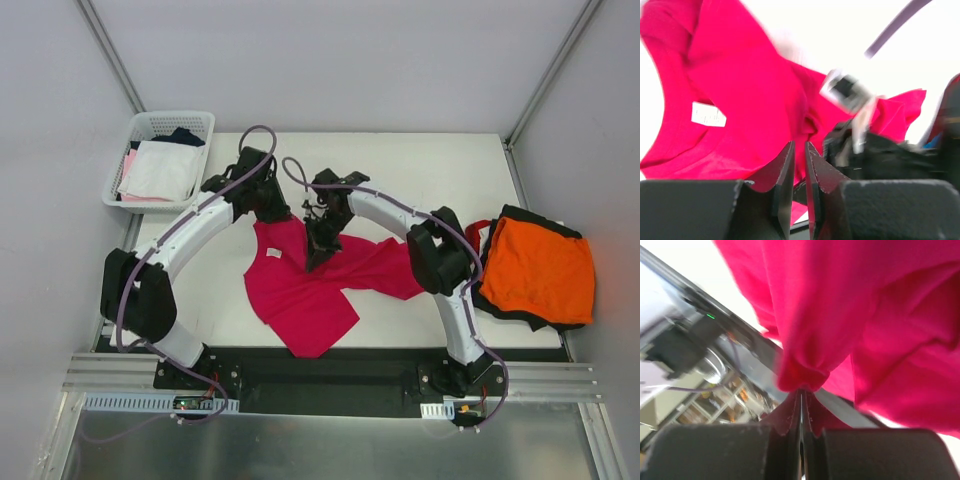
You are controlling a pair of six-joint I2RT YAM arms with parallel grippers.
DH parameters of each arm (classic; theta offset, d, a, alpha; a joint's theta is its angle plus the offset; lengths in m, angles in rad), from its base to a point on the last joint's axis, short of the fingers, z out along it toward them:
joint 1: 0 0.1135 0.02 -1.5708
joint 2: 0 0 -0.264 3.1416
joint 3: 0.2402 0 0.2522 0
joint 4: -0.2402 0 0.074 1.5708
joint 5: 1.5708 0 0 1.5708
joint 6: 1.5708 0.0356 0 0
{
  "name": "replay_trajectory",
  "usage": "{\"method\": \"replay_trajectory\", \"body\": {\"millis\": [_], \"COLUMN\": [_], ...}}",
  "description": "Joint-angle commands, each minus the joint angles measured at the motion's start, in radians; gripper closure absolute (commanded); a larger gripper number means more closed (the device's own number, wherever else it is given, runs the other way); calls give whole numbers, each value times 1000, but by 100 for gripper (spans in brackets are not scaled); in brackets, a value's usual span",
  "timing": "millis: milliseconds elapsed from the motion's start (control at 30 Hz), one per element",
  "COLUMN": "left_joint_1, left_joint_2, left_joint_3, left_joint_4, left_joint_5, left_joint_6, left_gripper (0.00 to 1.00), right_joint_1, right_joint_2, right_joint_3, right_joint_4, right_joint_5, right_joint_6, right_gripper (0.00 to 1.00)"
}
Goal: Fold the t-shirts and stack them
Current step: Flatten the tshirt out
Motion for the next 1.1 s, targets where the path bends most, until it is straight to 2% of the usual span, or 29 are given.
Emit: {"method": "replay_trajectory", "body": {"millis": [0,167,233,267,300,367,400,500,600,767,867,1067], "left_joint_1": [-6,-4,-6,-6,-7,-9,-9,-12,-14,-20,-35,-41], "left_joint_2": [-100,-178,-192,-201,-205,-209,-209,-205,-168,16,111,216], "left_joint_3": [-79,-174,-193,-203,-206,-203,-199,-168,-130,-52,-27,-28], "left_joint_4": [29,45,48,52,55,58,62,67,75,98,117,116], "left_joint_5": [-63,-86,-86,-86,-83,-80,-78,-72,-41,204,313,367], "left_joint_6": [-84,-132,-133,-133,-133,-129,-126,-104,-67,-23,-6,26], "left_gripper": [86,86,86,86,86,86,86,86,84,84,85,84], "right_joint_1": [50,92,86,72,61,12,-9,-101,-201,-344,-388,-425], "right_joint_2": [-52,-58,-71,-97,-111,-146,-185,-258,-297,-334,-351,-360], "right_joint_3": [-52,-97,-98,-100,-100,-97,-85,-62,-25,-93,-178,-284], "right_joint_4": [-127,-124,-122,-119,-113,-106,-106,-109,-130,-142,-113,-41], "right_joint_5": [47,49,73,81,82,82,86,84,87,104,124,109], "right_joint_6": [-67,-64,-57,-55,-41,-30,-23,-6,-7,-82,-104,-106], "right_gripper": [99,99,94,89,74,58,47,36,35,36,36,37]}}
